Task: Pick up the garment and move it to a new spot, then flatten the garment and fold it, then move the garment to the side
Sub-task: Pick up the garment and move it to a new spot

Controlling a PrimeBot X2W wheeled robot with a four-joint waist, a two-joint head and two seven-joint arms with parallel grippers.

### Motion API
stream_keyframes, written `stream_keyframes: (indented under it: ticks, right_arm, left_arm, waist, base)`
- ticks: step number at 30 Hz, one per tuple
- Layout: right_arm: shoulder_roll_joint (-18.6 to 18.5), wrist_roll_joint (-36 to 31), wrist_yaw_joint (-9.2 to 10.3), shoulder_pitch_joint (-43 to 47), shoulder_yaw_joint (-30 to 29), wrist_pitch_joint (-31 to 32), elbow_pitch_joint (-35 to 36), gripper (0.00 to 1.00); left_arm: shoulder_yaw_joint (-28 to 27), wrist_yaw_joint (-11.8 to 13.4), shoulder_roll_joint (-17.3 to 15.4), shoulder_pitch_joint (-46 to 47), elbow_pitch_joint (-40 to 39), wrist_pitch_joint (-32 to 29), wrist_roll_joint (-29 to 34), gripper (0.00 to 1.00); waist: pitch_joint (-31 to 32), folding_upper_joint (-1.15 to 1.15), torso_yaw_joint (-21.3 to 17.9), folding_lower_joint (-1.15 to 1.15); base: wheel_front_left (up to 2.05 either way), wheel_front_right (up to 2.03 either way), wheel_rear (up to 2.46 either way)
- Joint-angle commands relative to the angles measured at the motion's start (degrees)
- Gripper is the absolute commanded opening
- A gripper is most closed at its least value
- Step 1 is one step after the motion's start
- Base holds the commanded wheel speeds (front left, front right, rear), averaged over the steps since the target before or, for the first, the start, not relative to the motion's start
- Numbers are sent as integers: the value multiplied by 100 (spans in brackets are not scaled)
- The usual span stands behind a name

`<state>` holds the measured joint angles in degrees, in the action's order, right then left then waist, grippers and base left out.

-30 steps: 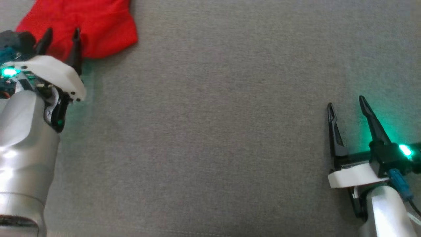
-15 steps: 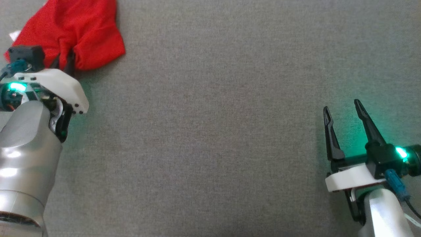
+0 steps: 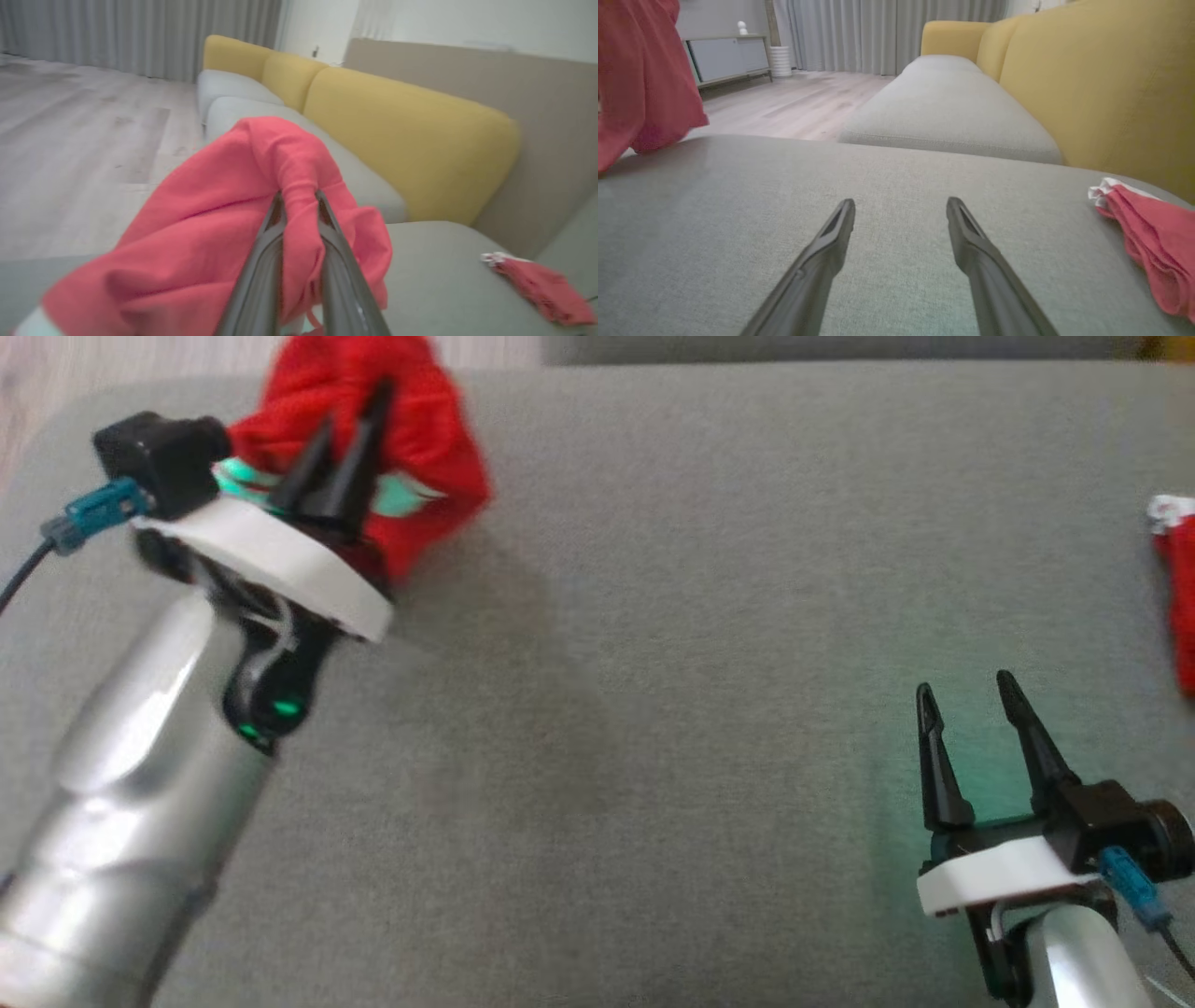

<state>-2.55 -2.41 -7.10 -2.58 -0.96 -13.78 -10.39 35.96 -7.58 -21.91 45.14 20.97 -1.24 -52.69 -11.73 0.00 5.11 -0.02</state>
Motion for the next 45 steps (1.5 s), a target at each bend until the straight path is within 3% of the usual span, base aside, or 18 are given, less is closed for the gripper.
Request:
stream_keyframes:
  ticks: [1,4,6,10,14,19,25,31,32,33,34,38,41,45]
  right_arm:
    - [-32,52,-39,-1,140,-80,121,100]
    - [-32,172,-39,-41,185,-104,32,100]
    - [-32,246,-39,-82,231,-113,-16,100]
    - [-32,420,-39,-156,327,-119,0,100]
    - [-32,571,-39,-184,403,-120,46,100]
    - [-32,735,-39,-245,441,-121,77,100]
    - [-32,869,-39,-294,486,-121,70,100]
    - [-32,900,-39,-360,527,-121,71,100]
    - [-32,901,-39,-373,550,-121,67,100]
    - [-32,903,-39,-385,570,-121,62,100]
    - [-32,904,-39,-392,582,-121,58,100]
    - [-32,870,-39,-350,557,-121,27,100]
    - [-32,789,-39,-307,501,-121,6,100]
    - [-32,674,-39,-243,359,-121,54,100]
  left_arm:
    - [-185,9,-200,156,-384,-65,-127,0]
    - [-171,87,-69,-270,-1575,-533,-800,0]
    - [-120,285,16,-585,-2376,-866,-1253,0]
    - [-36,893,183,-1132,-3672,-1360,-2050,0]
    - [-67,1549,333,-1501,-4311,-1600,-2637,0]
    - [-376,2159,200,-1675,-3893,-1545,-2747,0]
    - [-978,2531,-47,-1543,-2089,-1079,-2547,0]
    - [-1145,2512,-189,-996,-244,-760,-2218,0]
    - [-1167,2492,-195,-919,21,-691,-2178,8]
    - [-1164,2450,-200,-860,252,-638,-2133,33]
    - [-1141,2376,-202,-818,434,-590,-2086,98]
    - [-961,1881,-240,-786,818,-438,-1886,100]
    - [-879,1556,-373,-906,808,35,-1585,100]
    - [-833,1371,-485,-1179,616,733,-1223,100]
  waist:
    - [184,0,-197,2]
    - [285,0,-430,2]
    - [307,0,-618,2]
    - [249,0,-1004,2]
    - [129,0,-1391,2]
    - [-48,0,-1840,2]
    - [-251,0,-2199,2]
    - [-409,0,-2302,2]
    - [-420,0,-2307,2]
    - [-426,0,-2311,2]
    - [-424,0,-2306,2]
    - [-346,0,-2197,2]
    - [-216,0,-2078,2]
    - [-54,0,-1908,2]
  base:
    - [0,0,0]
    - [0,0,0]
    - [0,0,0]
    - [0,0,0]
    - [0,0,0]
    - [0,0,0]
    - [0,0,0]
    - [0,0,0]
    - [0,0,0]
    - [0,0,0]
    - [0,0,0]
    - [0,0,0]
    - [0,0,0]
    - [0,0,0]
